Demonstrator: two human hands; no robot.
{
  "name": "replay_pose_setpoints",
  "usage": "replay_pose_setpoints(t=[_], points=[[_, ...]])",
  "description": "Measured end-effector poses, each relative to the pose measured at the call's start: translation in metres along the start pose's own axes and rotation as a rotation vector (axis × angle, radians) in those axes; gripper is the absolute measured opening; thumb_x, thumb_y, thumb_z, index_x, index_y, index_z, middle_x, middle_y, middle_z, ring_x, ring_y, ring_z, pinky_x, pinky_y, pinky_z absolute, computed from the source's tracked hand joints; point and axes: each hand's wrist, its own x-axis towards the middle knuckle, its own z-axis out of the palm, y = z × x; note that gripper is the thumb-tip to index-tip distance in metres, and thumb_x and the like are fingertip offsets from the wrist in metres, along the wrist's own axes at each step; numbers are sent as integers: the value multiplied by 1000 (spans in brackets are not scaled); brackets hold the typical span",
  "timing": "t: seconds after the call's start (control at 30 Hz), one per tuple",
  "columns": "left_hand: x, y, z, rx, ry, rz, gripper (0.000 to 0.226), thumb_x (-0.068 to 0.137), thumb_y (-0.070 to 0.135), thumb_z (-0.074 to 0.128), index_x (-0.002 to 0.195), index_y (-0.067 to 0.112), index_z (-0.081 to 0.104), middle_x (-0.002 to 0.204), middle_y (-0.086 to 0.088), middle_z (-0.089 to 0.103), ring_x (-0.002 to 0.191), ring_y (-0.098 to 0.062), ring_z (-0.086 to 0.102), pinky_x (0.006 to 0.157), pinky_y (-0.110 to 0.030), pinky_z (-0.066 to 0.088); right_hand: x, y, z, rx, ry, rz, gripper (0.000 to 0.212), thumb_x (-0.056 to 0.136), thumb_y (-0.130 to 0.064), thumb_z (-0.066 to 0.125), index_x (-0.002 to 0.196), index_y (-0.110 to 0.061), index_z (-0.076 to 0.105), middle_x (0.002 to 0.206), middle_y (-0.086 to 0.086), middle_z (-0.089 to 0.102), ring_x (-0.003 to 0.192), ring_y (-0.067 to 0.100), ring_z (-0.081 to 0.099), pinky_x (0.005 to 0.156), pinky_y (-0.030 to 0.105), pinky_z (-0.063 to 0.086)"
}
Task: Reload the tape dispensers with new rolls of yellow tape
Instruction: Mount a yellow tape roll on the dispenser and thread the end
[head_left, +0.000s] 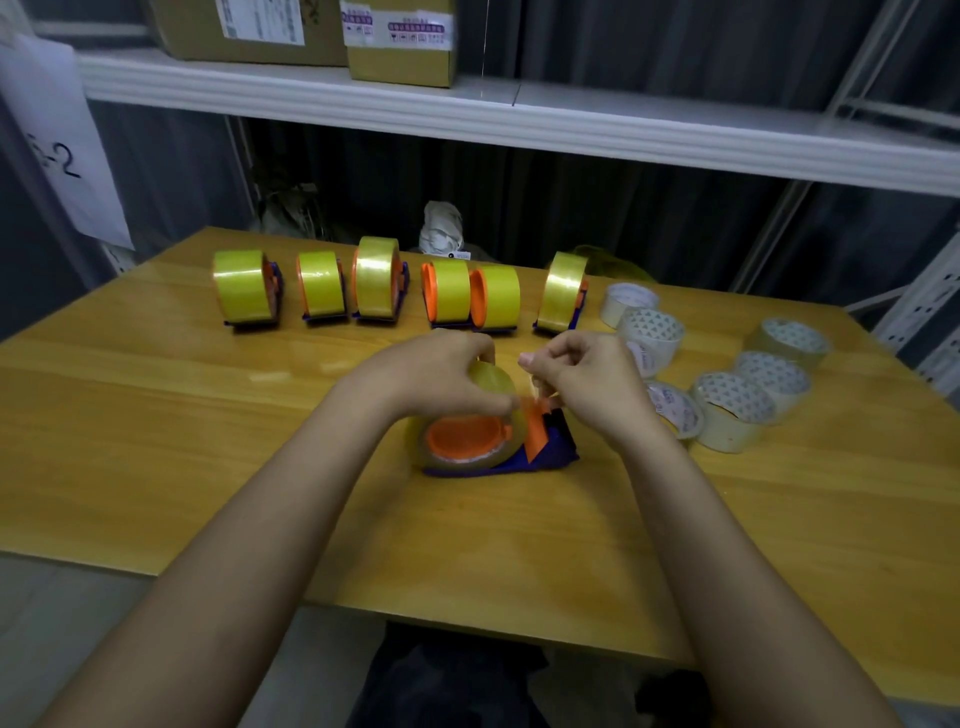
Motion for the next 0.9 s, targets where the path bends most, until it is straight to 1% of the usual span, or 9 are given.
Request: replay_pose_setpoints(t=[0.1, 0.17, 0.2, 0.27, 0.4, 0.57, 0.73, 0.8, 0.9], points=[[-2, -2, 2, -38, -34, -6, 56, 82, 55, 59, 128, 28, 43, 117, 4, 47, 96, -19, 51, 64, -27, 51, 4, 4, -10, 142, -36, 93, 15, 85, -18, 72, 79, -7, 66, 72, 7, 70, 62, 14, 64, 61, 24, 56], [-4, -8, 6, -84, 4, 9, 57, 80, 58, 60, 126, 28, 44, 118, 4, 47, 98, -19, 50, 64, -27, 49, 5, 10, -17, 154, -26, 156, 12, 85, -16, 72, 82, -6, 66, 84, 10, 71, 70, 14, 65, 58, 19, 54], [-5, -10, 8, -87, 27, 20, 60, 77, 61, 62, 124, 28, 45, 116, 5, 49, 97, -18, 51, 65, -28, 50, 5, 14, -19, 141, -33, 186, 12, 85, -17, 71, 84, -6, 67, 84, 8, 71, 72, 13, 64, 57, 18, 53], [-5, -12, 7, -66, 58, 31, 63, 73, 64, 65, 120, 28, 47, 110, 8, 50, 94, -15, 51, 67, -28, 50, 5, 20, -20, 166, -54, 234, 13, 86, -17, 70, 86, -5, 66, 74, 6, 68, 69, 14, 63, 57, 19, 53], [-8, -13, 5, -127, 41, 14, 55, 73, 59, 69, 115, 30, 47, 105, 9, 50, 90, -11, 52, 66, -29, 53, 4, 27, -28, 205, -12, 277, 11, 86, -14, 69, 79, -7, 65, 63, 3, 62, 59, 11, 56, 59, 21, 52], [-11, -15, 1, -161, 16, 5, 51, 72, 56, 71, 107, 30, 47, 97, 6, 57, 83, -10, 58, 72, -40, 56, 6, 30, -39, 191, 52, 292, 14, 86, -15, 70, 75, -6, 65, 68, 5, 62, 62, 12, 55, 61, 23, 50], [-14, -17, -3, -191, 4, -3, 45, 75, 46, 70, 109, 30, 45, 99, 0, 61, 83, -15, 63, 72, -47, 55, 10, 29, -51, 159, 73, 291, 12, 87, -14, 68, 78, -6, 66, 69, 5, 61, 63, 12, 55, 58, 21, 48], [-14, -16, -6, -159, -15, -32, 48, 77, 47, 69, 113, 29, 43, 103, 0, 58, 85, -15, 60, 72, -44, 56, 9, 27, -51, 152, 56, 245, 12, 88, -15, 67, 83, -5, 67, 68, 4, 61, 62, 11, 55, 52, 17, 47], [-11, -5, -2, -46, 8, -76, 68, 71, 64, 67, 118, 24, 39, 106, 5, 51, 88, -14, 53, 67, -32, 51, 9, 20, -47, 164, 85, 171, 15, 88, -16, 68, 90, -2, 67, 70, 4, 60, 61, 9, 54, 51, 15, 46]])
